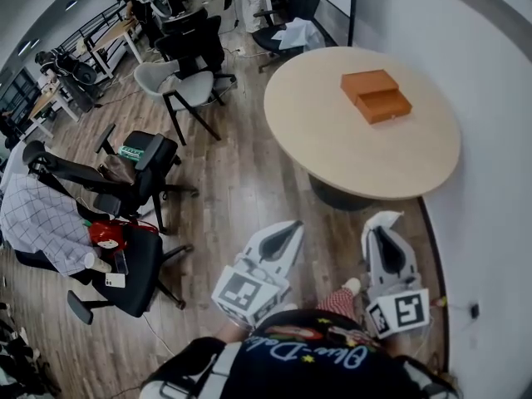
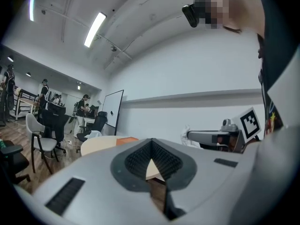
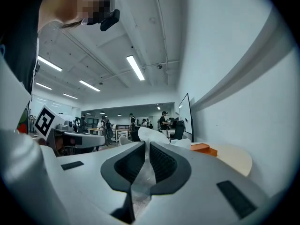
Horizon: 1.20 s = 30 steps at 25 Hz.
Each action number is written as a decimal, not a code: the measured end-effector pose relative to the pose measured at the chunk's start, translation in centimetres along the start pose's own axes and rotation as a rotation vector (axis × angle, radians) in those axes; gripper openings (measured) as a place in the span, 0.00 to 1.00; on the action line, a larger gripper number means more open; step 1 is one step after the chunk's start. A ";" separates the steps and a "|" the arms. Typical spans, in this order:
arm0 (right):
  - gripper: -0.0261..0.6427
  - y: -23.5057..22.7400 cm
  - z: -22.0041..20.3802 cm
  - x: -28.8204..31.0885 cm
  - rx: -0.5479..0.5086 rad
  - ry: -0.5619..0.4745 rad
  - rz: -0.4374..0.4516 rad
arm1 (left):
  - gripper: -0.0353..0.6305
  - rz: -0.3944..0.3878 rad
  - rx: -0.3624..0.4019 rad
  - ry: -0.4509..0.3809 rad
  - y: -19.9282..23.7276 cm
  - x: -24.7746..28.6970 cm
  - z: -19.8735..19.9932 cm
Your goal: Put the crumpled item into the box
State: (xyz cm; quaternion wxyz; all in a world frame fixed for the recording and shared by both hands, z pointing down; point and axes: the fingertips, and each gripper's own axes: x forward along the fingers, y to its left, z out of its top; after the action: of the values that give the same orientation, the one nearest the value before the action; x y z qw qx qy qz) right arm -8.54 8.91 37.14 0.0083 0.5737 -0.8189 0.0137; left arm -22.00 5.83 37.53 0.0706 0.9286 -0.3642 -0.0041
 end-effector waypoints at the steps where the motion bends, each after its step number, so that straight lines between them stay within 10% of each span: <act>1: 0.08 -0.8 0.0 0.1 -0.006 0.001 -0.002 | 0.04 0.003 0.002 0.013 0.0 0.6 -0.1; 30: 0.08 -18.5 0.4 2.0 0.058 -0.027 0.002 | 0.04 0.063 0.092 0.029 -5.0 16.9 2.4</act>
State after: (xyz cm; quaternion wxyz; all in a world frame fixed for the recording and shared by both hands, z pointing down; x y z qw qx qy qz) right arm 8.21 0.73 37.04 -0.0193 0.5729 -0.8188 0.0296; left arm -6.36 -2.31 35.22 0.0330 0.9190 -0.3919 0.0284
